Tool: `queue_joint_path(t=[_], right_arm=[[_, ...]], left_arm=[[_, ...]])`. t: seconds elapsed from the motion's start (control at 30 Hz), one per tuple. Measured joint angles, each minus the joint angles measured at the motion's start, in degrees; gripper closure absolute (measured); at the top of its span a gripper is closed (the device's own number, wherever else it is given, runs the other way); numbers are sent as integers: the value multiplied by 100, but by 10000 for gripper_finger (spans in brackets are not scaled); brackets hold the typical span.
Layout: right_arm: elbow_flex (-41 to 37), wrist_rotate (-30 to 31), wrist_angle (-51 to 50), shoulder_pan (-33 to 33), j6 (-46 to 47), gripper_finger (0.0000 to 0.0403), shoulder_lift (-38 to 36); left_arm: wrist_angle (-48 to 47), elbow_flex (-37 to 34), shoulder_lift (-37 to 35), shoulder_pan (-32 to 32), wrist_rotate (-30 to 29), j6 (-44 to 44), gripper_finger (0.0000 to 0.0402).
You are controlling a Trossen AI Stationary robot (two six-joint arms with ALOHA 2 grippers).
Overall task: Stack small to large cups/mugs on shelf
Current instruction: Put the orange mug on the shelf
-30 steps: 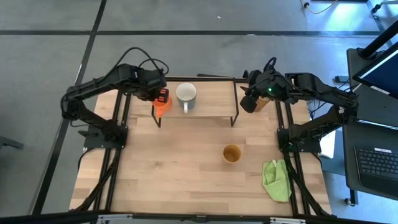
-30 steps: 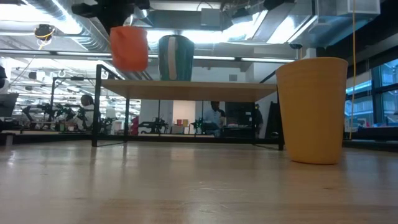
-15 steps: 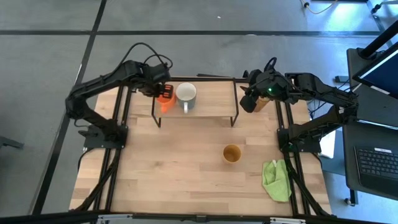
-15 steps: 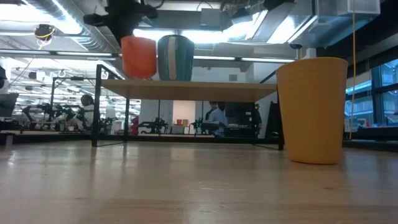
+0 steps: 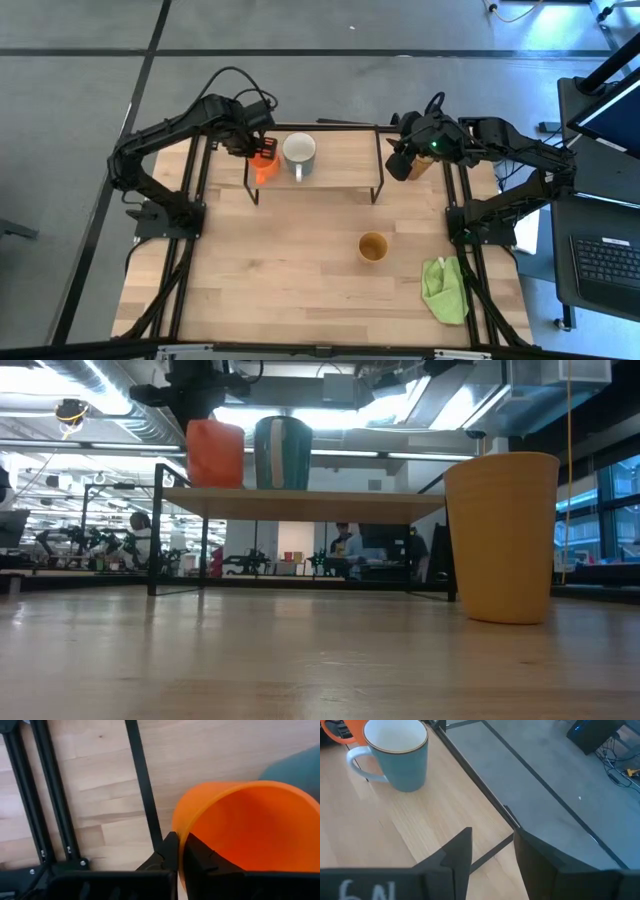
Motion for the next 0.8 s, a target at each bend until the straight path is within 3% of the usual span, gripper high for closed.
queue_joint_path(t=[0.33, 0.6, 0.8], right_arm=[[0, 4, -1, 0, -96, 256, 0], [0, 4, 0, 0, -134, 256, 0], [0, 4, -1, 0, -137, 256, 0]], left_arm=[[69, 0, 0, 0, 103, -16, 397], [238, 0, 0, 0, 79, -14, 362], [230, 0, -2, 0, 75, -9, 362]])
